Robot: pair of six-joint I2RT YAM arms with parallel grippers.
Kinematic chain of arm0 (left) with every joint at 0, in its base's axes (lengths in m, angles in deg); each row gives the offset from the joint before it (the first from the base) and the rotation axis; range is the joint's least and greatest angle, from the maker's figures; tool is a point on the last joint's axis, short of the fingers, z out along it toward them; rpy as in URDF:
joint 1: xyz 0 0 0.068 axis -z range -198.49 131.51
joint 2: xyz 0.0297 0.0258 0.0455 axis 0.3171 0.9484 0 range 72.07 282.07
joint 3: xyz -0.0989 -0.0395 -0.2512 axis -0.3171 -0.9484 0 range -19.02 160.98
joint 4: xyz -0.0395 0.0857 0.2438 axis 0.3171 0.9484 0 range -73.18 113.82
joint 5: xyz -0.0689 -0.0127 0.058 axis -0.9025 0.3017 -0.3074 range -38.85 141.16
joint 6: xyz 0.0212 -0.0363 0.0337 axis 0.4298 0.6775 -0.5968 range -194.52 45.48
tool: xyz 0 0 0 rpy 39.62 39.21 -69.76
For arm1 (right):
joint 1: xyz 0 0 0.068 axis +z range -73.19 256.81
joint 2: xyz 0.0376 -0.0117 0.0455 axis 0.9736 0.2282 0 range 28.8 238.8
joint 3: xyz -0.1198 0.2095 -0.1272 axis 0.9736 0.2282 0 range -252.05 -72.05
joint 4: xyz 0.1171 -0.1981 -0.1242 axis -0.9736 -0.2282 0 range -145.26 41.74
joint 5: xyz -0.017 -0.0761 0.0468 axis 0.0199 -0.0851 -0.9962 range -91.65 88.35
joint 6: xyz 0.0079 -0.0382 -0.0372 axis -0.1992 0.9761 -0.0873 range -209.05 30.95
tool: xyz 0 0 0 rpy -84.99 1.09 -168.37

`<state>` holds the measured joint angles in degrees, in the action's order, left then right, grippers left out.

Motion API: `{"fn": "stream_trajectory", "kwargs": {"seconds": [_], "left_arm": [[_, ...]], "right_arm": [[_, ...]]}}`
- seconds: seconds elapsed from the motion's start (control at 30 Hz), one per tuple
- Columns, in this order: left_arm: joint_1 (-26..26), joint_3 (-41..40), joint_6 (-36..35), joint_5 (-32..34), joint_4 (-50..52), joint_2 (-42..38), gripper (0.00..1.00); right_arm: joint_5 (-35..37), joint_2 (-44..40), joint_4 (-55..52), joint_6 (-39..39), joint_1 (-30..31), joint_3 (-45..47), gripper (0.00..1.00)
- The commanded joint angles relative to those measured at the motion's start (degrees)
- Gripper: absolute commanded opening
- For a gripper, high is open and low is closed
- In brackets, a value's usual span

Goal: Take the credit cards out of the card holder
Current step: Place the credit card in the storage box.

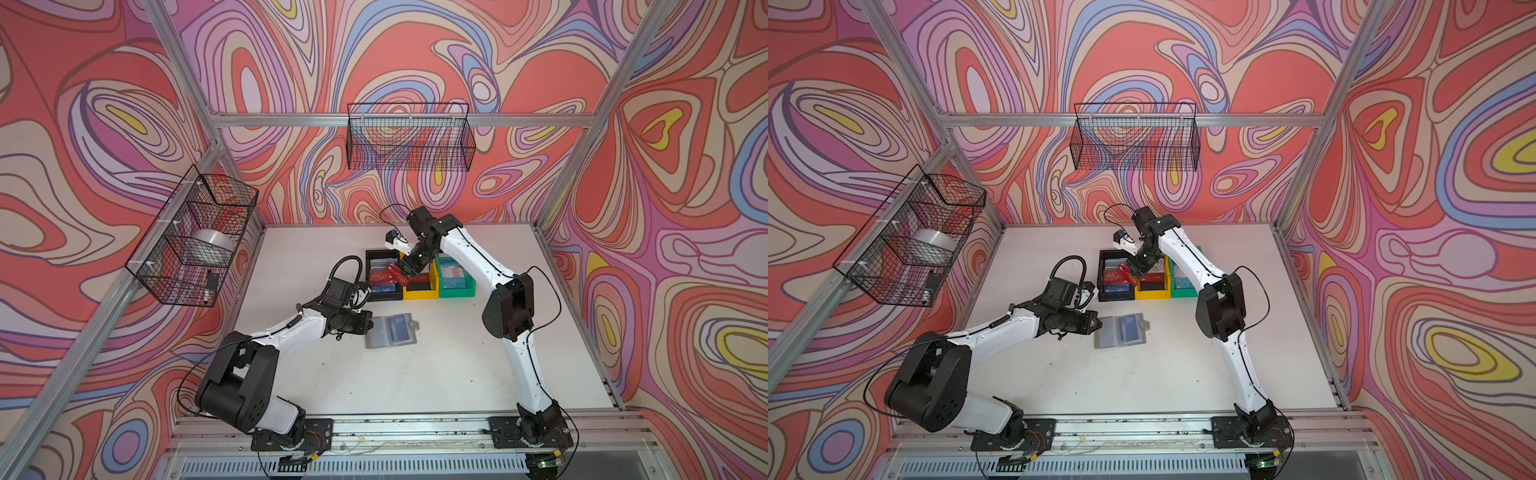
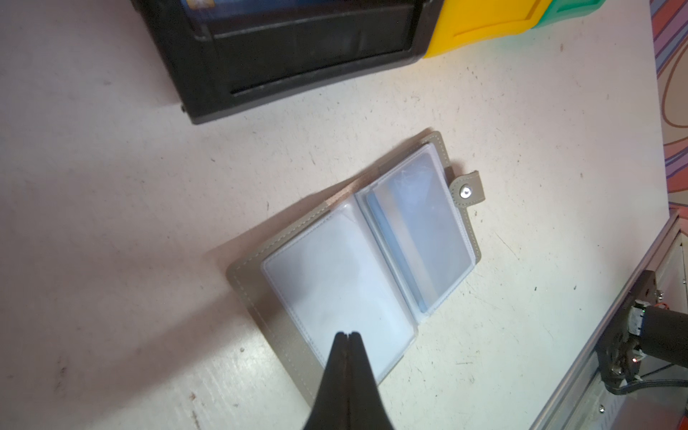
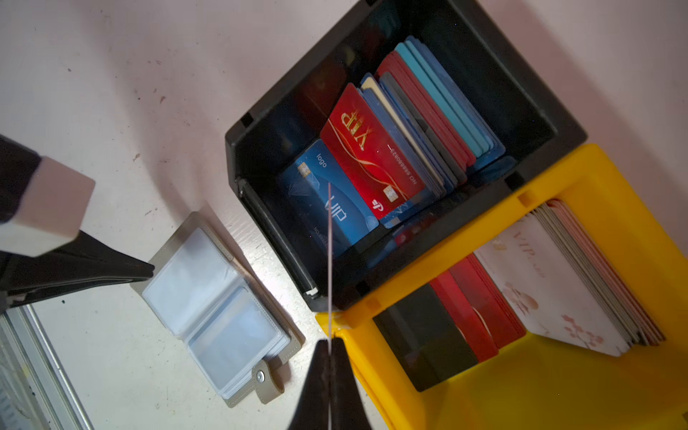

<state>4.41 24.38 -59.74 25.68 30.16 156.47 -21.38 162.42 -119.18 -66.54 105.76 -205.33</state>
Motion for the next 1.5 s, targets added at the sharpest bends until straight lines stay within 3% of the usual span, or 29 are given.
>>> {"fn": "stream_trajectory", "kwargs": {"seconds": [0.0,0.2,0.5,1.0,1.47], "left_arm": [[-0.24,-0.86,-1.22,0.25,1.04,-1.60,0.00],[-0.76,-1.00,-1.43,-0.33,0.90,-2.35,0.00],[-2.98,-1.34,-1.03,-2.91,-1.31,-4.07,0.00],[-5.59,1.80,-2.24,-4.85,0.05,-4.87,0.00],[-7.04,4.53,-4.26,-3.14,-0.15,-3.83,0.00]], "right_arm": [[-0.17,-0.87,0.69,2.59,0.16,-2.16,0.00],[-0.11,-2.56,3.17,7.13,0.83,0.70,0.00],[-1.99,-0.14,0.02,12.82,0.94,-3.82,0.00],[0.26,1.62,0.60,24.38,1.03,-2.82,0.00],[-1.78,0.13,1.66,26.16,1.11,-1.23,0.00]]}}
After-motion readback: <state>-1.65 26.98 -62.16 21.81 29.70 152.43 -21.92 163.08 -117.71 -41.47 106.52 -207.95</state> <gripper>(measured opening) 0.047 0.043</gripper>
